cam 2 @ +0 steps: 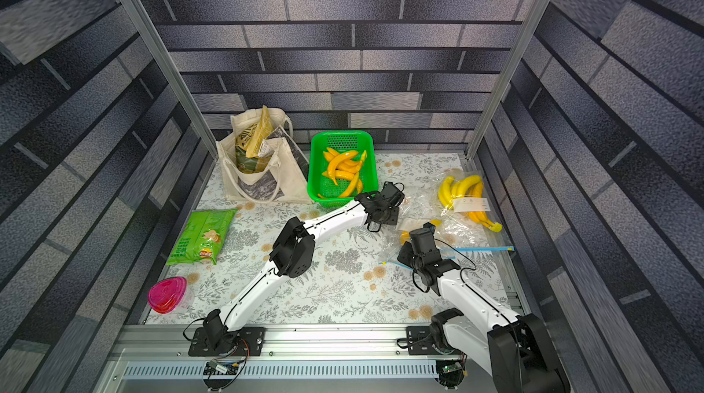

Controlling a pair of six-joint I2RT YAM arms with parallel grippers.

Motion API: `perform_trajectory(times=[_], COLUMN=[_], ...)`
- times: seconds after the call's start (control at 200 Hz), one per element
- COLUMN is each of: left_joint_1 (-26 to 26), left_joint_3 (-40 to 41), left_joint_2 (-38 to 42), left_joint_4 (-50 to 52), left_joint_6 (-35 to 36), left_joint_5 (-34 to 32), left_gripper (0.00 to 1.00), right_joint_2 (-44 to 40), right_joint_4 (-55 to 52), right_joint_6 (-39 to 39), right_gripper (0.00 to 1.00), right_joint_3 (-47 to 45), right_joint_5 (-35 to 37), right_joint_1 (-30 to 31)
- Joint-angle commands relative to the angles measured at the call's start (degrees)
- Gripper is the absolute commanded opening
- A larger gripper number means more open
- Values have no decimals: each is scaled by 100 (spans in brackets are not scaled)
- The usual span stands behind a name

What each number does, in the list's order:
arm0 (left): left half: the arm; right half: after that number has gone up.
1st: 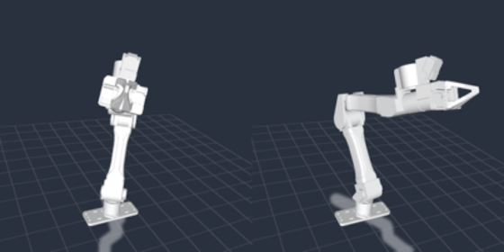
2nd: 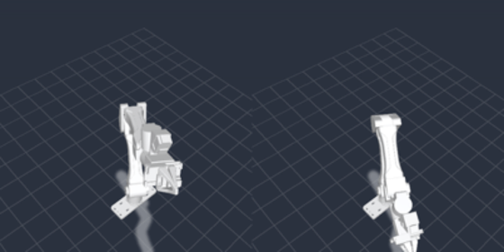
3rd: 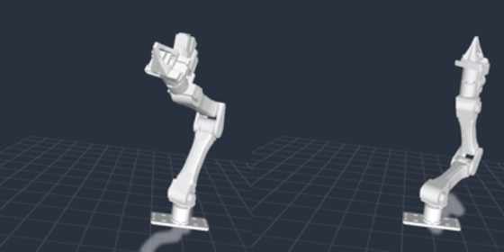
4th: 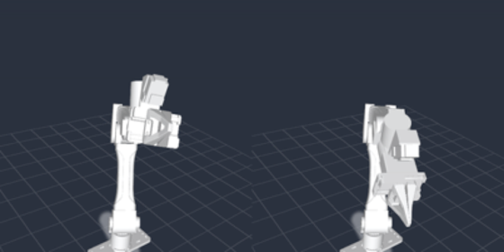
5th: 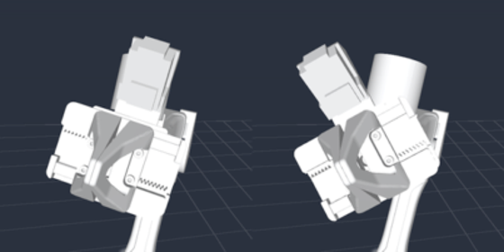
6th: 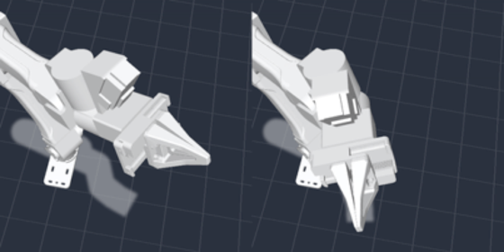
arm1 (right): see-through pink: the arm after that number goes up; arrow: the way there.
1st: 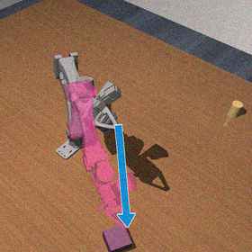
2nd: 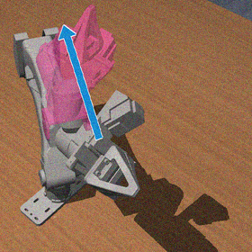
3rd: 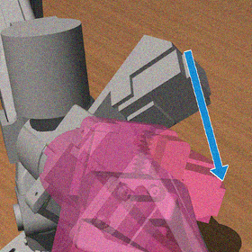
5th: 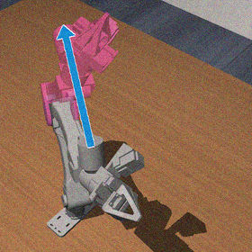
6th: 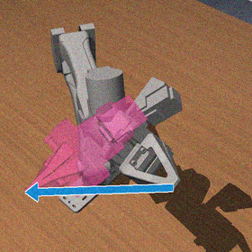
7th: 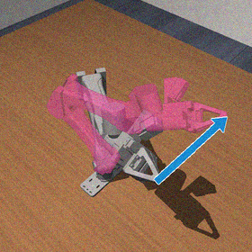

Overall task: Open the zip-top bag and take out the banana
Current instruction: Pick up the banana from the zipper food storage bag.

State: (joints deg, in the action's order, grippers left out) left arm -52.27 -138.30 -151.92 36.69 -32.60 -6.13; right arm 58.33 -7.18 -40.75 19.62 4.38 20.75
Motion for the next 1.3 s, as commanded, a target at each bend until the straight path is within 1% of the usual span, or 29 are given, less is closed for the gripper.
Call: perform_trajectory(times=[0.0,0.1,0.17,0.23,0.306,0.401,0.491,0.646,0.741,0.831,0.882,0.917,0.992,1.067,1.167,1.252,1.297], left_joint_1=[-11,-11,6,60,181,359,484,539,557,573,571,577,577,577,578,568,555], left_joint_3=[-488,-778,-1041,-1211,-1402,-1691,-1735,-1815,-1979,-1999,-1999,-1999,-1983,-1964,-1964,-1955,-1955], left_joint_2=[-77,16,65,83,34,-118,-210,-405,-593,-689,-722,-741,-752,-743,-733,-729,-718], left_joint_4=[163,115,71,-80,-295,-468,-717,-1063,-1072,-1128,-1126,-1109,-1068,-1067,-1054,-1057,-1058], left_joint_6=[99,342,575,752,865,764,610,526,465,456,460,479,527,546,553,561,563], left_joint_5=[-44,-186,-329,-377,-240,72,196,168,139,108,111,103,111,131,162,221,260], left_gripper=[21,5,0,0,0,0,0,0,0,0,0,0,0,0,0,0,0], right_joint_2=[-245,-542,-802,-1013,-1275,-1589,-1821,-1857,-1842,-1897,-1895,-1880,-1802,-1472,-574,-3,222], right_joint_4=[-140,-303,-404,-481,-527,-598,-774,-764,-715,-751,-928,-1164,-1533,-1390,-1688,-1523,-1341], right_joint_6=[-73,-34,34,95,190,330,382,331,322,320,314,284,195,300,326,478,544], right_gripper=[17,17,17,17,17,17,17,16,15,14,15,17,29,38,44,52,55], right_joint_3=[-94,-98,-115,-139,-192,-269,-298,-393,-367,-328,-269,-217,-115,72,705,974,1003], right_joint_5=[-41,-77,-134,-188,-305,-417,-443,-537,-524,-429,-247,55,837,1061,1665,1916,1908], right_joint_1=[74,126,177,215,297,457,635,1132,1505,1736,1790,1800,1789,1792,1788,1768,1683])
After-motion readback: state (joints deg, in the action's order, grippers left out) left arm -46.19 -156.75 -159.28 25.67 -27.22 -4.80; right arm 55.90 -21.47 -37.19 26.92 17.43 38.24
